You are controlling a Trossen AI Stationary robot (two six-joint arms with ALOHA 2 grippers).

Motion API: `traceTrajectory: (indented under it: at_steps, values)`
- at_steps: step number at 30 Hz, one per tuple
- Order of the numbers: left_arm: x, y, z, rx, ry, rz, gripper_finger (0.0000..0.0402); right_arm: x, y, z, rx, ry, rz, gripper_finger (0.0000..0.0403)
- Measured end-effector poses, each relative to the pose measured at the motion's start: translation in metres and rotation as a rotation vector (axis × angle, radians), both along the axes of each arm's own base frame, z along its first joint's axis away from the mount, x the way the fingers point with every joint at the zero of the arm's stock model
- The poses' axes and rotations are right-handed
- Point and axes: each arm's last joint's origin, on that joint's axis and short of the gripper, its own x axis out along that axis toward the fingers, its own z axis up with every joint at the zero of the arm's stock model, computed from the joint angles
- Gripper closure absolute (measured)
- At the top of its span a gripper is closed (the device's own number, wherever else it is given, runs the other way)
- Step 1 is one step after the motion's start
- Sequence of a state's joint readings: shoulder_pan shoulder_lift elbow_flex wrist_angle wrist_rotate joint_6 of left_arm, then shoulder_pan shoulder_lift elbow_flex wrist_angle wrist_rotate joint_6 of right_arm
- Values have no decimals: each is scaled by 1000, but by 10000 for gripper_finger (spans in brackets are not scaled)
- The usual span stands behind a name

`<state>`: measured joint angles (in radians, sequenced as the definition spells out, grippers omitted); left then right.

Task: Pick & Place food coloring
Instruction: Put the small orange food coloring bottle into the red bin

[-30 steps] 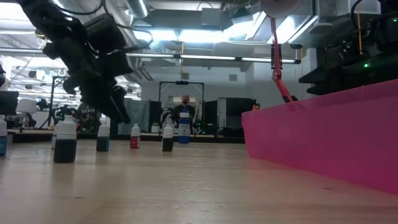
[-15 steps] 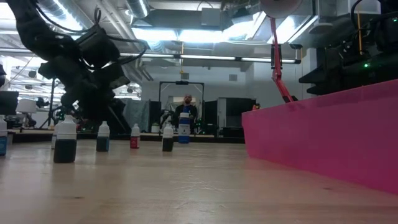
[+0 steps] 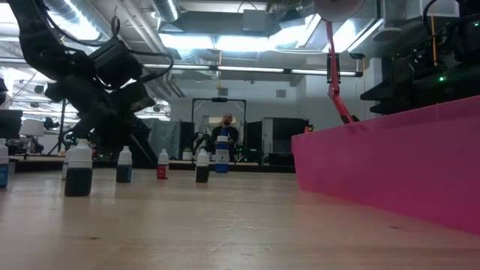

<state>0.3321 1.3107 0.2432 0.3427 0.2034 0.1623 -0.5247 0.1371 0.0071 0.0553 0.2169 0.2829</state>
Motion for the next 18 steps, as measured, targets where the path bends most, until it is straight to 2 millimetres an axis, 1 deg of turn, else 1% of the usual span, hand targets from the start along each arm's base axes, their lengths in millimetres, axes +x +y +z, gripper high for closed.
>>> traceTrajectory:
  at_steps: [3, 10, 15, 18]
  values:
    - [2, 1, -6, -19, 16, 13, 190, 0, 0, 0, 0, 0, 0, 97]
    - [11, 3, -9, -13, -8, 7, 189, 0, 0, 0, 0, 0, 0, 97]
    - [11, 1, -13, -60, 3, -36, 193, 0, 0, 0, -1, 0, 0, 97]
    - [11, 0, -13, -51, 2, -51, 197, 0, 0, 0, 0, 0, 0, 97]
